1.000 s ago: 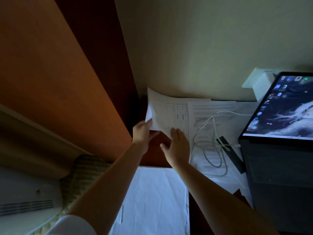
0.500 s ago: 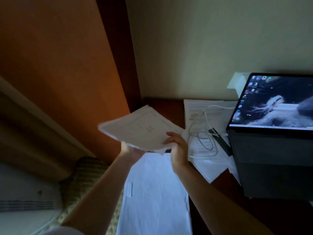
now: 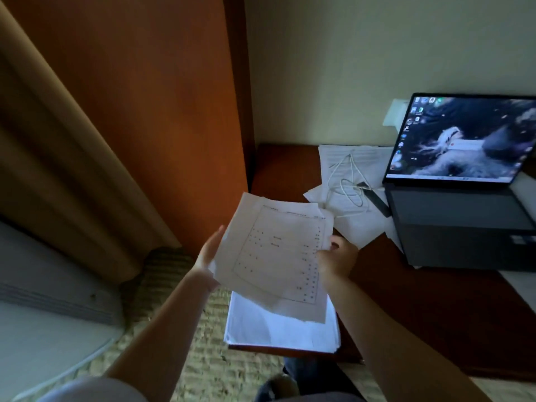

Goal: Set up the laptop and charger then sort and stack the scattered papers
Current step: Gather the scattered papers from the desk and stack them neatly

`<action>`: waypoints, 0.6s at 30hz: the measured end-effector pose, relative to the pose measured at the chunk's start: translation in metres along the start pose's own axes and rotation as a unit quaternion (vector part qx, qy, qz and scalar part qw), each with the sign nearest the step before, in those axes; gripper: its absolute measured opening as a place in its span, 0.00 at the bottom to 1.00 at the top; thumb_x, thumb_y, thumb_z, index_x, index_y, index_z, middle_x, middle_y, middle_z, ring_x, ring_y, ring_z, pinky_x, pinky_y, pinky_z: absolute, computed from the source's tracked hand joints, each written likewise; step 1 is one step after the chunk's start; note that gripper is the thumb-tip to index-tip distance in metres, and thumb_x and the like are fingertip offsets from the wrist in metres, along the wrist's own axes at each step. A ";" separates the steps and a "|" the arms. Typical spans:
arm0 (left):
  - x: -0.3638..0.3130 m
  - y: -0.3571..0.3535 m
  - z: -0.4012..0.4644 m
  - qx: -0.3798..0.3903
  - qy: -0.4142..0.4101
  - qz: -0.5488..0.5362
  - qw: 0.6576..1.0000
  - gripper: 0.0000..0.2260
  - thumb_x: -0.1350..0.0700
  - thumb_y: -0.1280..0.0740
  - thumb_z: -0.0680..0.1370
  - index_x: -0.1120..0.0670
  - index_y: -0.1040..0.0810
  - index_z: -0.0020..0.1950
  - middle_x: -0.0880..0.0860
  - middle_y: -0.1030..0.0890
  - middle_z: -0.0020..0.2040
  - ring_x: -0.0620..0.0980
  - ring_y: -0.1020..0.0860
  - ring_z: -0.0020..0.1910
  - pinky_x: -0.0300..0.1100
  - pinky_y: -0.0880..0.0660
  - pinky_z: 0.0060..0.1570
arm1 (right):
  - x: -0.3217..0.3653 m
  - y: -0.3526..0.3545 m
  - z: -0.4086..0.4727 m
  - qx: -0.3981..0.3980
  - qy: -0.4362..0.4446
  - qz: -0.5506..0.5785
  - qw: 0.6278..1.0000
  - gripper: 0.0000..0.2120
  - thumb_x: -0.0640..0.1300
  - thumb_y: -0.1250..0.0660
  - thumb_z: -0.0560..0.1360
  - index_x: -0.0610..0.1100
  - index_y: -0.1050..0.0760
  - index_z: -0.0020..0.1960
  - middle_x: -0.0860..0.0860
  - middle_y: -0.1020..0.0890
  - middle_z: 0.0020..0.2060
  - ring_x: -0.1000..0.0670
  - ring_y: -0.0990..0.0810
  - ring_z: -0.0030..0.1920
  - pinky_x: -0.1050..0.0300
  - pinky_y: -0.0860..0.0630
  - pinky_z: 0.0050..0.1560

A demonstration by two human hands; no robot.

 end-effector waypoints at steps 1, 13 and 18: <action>0.002 -0.002 -0.006 -0.027 -0.012 0.008 1.000 0.17 0.44 0.42 0.80 0.56 0.23 0.55 0.56 0.19 0.43 0.55 0.19 0.38 0.48 0.21 0.36 | -0.004 0.003 -0.003 -0.020 -0.010 0.002 1.000 0.14 0.29 0.30 0.65 0.33 0.22 0.50 0.41 0.19 0.48 0.41 0.19 0.47 0.53 0.19 0.42; 0.017 0.014 -0.025 -0.199 -0.104 0.151 0.963 0.04 0.66 0.28 0.73 0.66 0.22 0.44 0.65 0.20 0.49 0.57 0.20 0.39 0.54 0.21 0.48 | -0.028 0.066 0.005 -0.046 -0.045 -0.145 0.987 0.12 0.34 0.44 0.75 0.35 0.26 0.55 0.38 0.22 0.57 0.36 0.23 0.55 0.51 0.25 0.45; 0.024 0.024 -0.017 -0.199 -0.092 0.178 0.959 0.19 0.56 0.18 0.61 0.65 0.19 0.43 0.64 0.16 0.44 0.62 0.18 0.45 0.60 0.21 0.51 | -0.026 0.007 0.001 0.080 -0.019 -0.150 0.985 0.10 0.34 0.44 0.73 0.41 0.25 0.43 0.44 0.20 0.43 0.44 0.22 0.38 0.59 0.30 0.31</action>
Point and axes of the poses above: each hand's wrist, its own z-axis towards the middle knuckle, its own y-axis out of the back of the hand, x = y × z, the point moved 9 cm from there along z, towards the middle knuckle
